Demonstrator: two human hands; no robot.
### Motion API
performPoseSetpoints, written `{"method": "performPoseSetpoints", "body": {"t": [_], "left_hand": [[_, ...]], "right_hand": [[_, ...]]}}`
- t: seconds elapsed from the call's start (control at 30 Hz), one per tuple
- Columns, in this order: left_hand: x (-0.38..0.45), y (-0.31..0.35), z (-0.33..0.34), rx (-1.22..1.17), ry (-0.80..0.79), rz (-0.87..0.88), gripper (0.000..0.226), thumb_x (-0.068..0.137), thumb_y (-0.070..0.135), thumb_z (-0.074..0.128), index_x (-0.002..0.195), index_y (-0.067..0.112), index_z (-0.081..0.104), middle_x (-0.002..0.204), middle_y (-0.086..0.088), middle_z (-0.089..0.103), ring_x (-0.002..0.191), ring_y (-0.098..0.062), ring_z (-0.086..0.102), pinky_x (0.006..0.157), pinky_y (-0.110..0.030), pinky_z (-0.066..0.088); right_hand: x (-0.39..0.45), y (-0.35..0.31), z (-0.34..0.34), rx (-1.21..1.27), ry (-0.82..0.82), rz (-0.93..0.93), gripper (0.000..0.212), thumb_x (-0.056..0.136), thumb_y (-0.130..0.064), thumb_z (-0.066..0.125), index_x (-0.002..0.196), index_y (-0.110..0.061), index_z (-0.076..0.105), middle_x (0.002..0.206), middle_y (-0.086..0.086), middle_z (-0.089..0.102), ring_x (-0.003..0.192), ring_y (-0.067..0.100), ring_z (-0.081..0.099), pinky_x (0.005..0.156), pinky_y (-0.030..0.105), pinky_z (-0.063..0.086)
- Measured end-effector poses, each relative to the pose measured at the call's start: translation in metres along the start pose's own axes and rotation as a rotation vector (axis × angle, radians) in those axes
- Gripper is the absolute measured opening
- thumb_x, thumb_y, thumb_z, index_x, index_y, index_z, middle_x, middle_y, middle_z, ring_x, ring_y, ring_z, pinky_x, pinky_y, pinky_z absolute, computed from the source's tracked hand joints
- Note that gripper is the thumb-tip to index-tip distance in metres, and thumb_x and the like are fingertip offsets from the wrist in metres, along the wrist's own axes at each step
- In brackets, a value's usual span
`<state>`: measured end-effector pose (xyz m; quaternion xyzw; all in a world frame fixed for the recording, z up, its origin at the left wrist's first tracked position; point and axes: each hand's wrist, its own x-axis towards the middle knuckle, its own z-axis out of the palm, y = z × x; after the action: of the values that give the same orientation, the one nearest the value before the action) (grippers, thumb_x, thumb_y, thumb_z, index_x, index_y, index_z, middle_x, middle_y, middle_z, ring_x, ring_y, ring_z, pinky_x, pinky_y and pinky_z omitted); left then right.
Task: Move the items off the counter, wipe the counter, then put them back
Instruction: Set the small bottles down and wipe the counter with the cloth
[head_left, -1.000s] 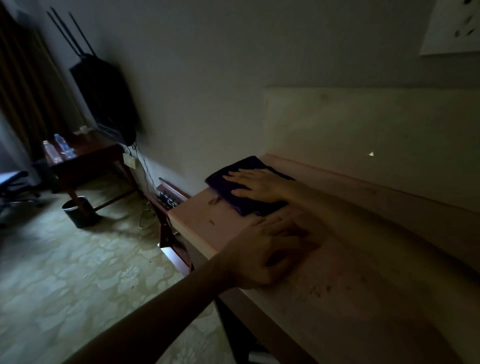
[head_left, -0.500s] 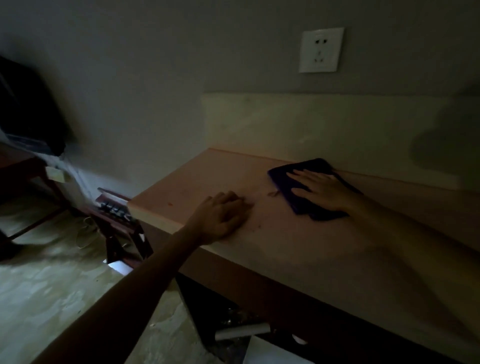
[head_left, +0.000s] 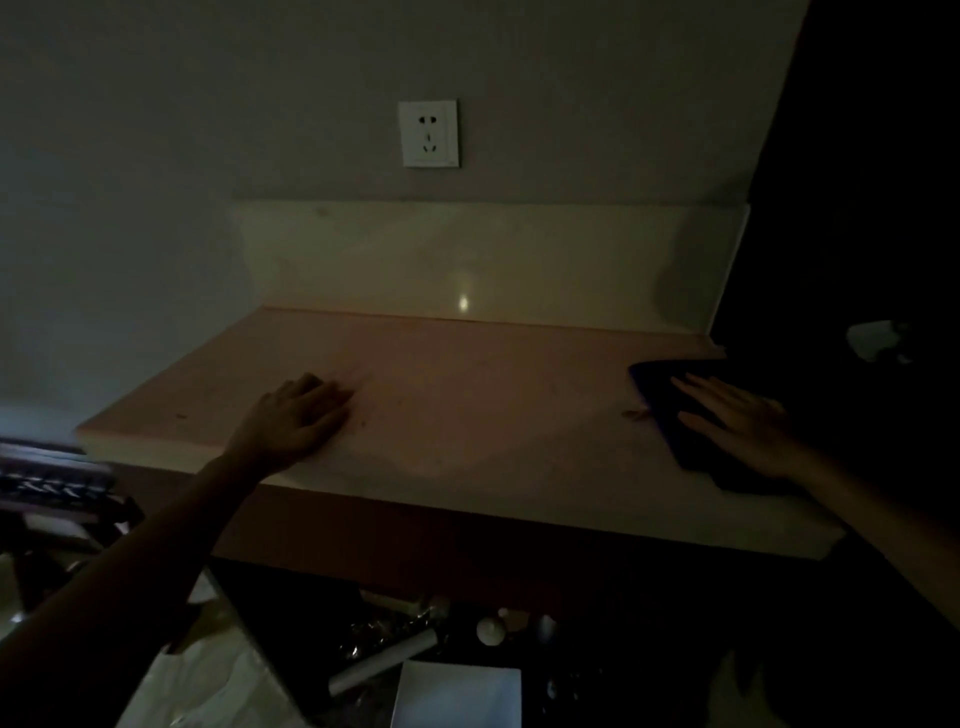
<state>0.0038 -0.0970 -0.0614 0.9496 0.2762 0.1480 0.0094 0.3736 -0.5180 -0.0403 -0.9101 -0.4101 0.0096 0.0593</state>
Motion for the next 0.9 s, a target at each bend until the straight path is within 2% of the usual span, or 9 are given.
{"method": "performPoseSetpoints", "body": {"t": [0.1, 0.17, 0.23, 0.33, 0.43, 0.57, 0.63, 0.73, 0.9], "left_hand": [[0.0, 0.003, -0.003, 0.026, -0.032, 0.005, 0.078, 0.085, 0.069, 0.018, 0.141, 0.027, 0.053, 0.145, -0.005, 0.05, 0.132, -0.027, 0.048, 0.107, -0.044, 0.038], [0.0, 0.002, -0.002, 0.044, -0.065, 0.007, 0.079, 0.084, 0.068, 0.017, 0.141, 0.025, 0.052, 0.147, -0.006, 0.049, 0.136, -0.028, 0.044, 0.113, -0.047, 0.033], [-0.002, 0.004, -0.001, 0.038, -0.053, 0.01, 0.083, 0.085, 0.071, 0.013, 0.141, 0.025, 0.052, 0.147, -0.006, 0.049, 0.134, -0.029, 0.046, 0.108, -0.046, 0.038], [-0.004, 0.007, -0.002, 0.025, -0.016, 0.002, 0.079, 0.086, 0.074, 0.01, 0.141, 0.032, 0.05, 0.146, -0.001, 0.049, 0.129, -0.026, 0.049, 0.096, -0.04, 0.043], [-0.001, 0.007, -0.009, -0.005, -0.048, 0.017, 0.07, 0.089, 0.067, 0.018, 0.14, 0.034, 0.051, 0.144, 0.003, 0.05, 0.129, -0.023, 0.049, 0.096, -0.039, 0.042], [0.001, -0.022, -0.014, -0.115, -0.081, 0.129, 0.055, 0.097, 0.061, 0.024, 0.132, 0.033, 0.057, 0.133, 0.004, 0.055, 0.119, -0.02, 0.056, 0.092, -0.039, 0.048], [0.0, -0.037, -0.017, -0.127, -0.067, 0.155, 0.049, 0.099, 0.054, 0.029, 0.133, 0.032, 0.057, 0.133, 0.002, 0.054, 0.118, -0.018, 0.055, 0.095, -0.036, 0.046], [-0.001, -0.064, -0.02, -0.133, -0.041, 0.143, 0.048, 0.1, 0.052, 0.026, 0.131, 0.034, 0.057, 0.132, 0.004, 0.054, 0.117, -0.014, 0.051, 0.095, -0.032, 0.039], [0.003, -0.145, -0.028, -0.242, 0.045, 0.08, 0.049, 0.099, 0.052, 0.029, 0.122, 0.024, 0.063, 0.12, 0.0, 0.058, 0.107, -0.021, 0.057, 0.093, -0.041, 0.046]], "right_hand": [[-0.03, 0.005, 0.004, 0.021, 0.031, 0.058, 0.095, 0.064, -0.089, -0.006, 0.148, -0.049, 0.012, 0.16, -0.019, 0.012, 0.149, 0.009, 0.011, 0.119, 0.043, 0.014], [-0.043, 0.0, 0.005, 0.018, 0.035, 0.08, 0.087, 0.07, -0.085, -0.005, 0.148, -0.049, 0.01, 0.16, -0.019, 0.009, 0.149, 0.008, 0.009, 0.118, 0.042, 0.012], [-0.051, -0.007, 0.004, 0.017, 0.029, 0.097, 0.091, 0.068, -0.086, -0.006, 0.149, -0.047, 0.008, 0.161, -0.019, 0.006, 0.149, 0.008, 0.007, 0.117, 0.04, 0.01], [-0.049, -0.014, 0.008, 0.0, 0.037, 0.127, 0.112, 0.049, -0.093, -0.019, 0.149, -0.047, 0.005, 0.16, -0.02, 0.005, 0.149, 0.009, 0.007, 0.117, 0.039, 0.01], [-0.045, -0.017, 0.01, -0.025, 0.043, 0.173, 0.106, 0.055, -0.087, -0.016, 0.15, -0.045, 0.005, 0.161, -0.015, 0.005, 0.149, 0.011, 0.007, 0.119, 0.04, 0.01], [-0.035, -0.039, 0.03, -0.022, 0.126, -0.028, 0.109, 0.075, -0.084, -0.012, 0.146, -0.016, 0.035, 0.157, 0.009, 0.029, 0.148, 0.027, 0.018, 0.117, 0.053, 0.02], [-0.026, -0.076, 0.031, -0.016, 0.11, -0.018, 0.105, 0.072, -0.084, -0.014, 0.149, -0.026, 0.029, 0.16, 0.001, 0.022, 0.149, 0.022, 0.015, 0.119, 0.049, 0.016], [-0.001, -0.147, 0.029, 0.02, 0.059, -0.004, 0.103, 0.057, -0.087, -0.021, 0.149, -0.047, 0.0, 0.16, -0.019, 0.001, 0.149, 0.008, 0.003, 0.118, 0.04, 0.01], [0.051, -0.287, 0.052, 0.019, 0.07, -0.07, 0.108, 0.056, -0.084, -0.028, 0.152, -0.042, 0.001, 0.162, -0.014, 0.002, 0.15, 0.012, 0.004, 0.118, 0.042, 0.01]]}}
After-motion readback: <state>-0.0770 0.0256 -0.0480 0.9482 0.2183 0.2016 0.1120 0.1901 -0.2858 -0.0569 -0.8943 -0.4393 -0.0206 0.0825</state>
